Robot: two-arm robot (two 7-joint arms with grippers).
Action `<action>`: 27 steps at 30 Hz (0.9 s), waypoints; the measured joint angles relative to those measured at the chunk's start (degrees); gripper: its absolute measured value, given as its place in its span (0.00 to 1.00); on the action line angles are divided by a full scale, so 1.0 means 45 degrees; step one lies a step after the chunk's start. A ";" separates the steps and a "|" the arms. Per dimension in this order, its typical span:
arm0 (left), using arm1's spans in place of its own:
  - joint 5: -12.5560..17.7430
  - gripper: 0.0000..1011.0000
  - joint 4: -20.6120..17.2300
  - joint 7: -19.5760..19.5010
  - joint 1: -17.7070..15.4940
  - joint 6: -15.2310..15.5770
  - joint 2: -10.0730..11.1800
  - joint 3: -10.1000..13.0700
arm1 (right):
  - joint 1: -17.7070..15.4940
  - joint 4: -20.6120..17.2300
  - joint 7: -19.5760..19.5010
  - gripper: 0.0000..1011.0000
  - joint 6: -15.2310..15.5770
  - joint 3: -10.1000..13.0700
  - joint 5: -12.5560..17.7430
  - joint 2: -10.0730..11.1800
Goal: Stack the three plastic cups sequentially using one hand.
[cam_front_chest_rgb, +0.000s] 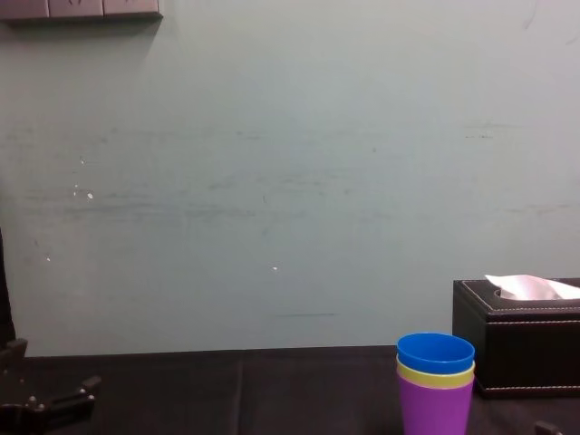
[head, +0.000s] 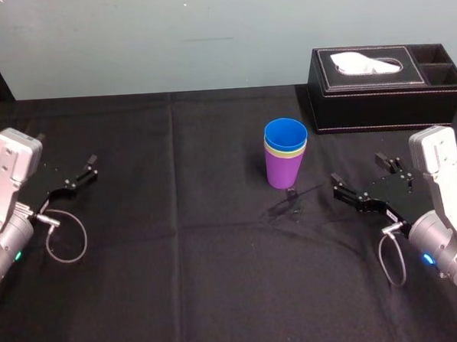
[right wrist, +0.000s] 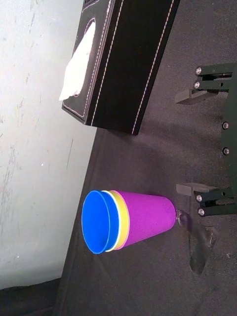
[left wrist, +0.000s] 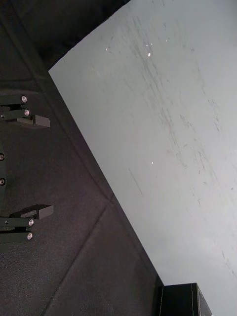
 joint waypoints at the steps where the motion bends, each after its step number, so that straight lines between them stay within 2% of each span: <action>1: 0.0000 1.00 0.0000 0.0000 0.0000 0.0000 0.0000 0.0000 | 0.0000 0.0000 0.0000 0.99 0.0000 0.0000 0.0000 0.0000; 27: 0.0000 1.00 0.0000 0.0000 0.0000 0.0001 0.0000 0.0000 | 0.0000 0.0000 0.0000 0.99 0.0000 0.0001 0.0000 0.0000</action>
